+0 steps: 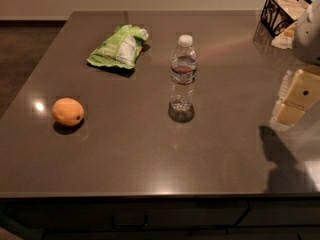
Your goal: Move water bottle near orange
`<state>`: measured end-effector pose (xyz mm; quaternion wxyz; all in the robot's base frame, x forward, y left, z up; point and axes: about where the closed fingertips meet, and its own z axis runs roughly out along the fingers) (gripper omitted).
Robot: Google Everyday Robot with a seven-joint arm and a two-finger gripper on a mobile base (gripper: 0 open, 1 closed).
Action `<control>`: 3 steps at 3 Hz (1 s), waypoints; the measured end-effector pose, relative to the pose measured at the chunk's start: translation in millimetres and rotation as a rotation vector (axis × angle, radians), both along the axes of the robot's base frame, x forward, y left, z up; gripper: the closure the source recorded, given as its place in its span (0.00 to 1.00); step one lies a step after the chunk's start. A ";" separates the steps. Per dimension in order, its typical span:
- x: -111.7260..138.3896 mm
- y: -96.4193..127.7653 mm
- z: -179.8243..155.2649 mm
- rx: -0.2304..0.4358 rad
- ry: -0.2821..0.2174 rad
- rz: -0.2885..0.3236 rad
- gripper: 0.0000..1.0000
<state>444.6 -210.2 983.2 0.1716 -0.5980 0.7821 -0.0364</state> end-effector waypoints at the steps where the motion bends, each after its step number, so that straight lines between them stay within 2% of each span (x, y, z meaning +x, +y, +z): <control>1: 18.5 16.6 3.2 0.060 -0.038 -0.026 0.00; 3: 65.9 58.8 1.2 0.204 -0.129 -0.045 0.00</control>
Offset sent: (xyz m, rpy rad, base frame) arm 0.0720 0.0633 0.0057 0.2458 -0.1533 -0.0584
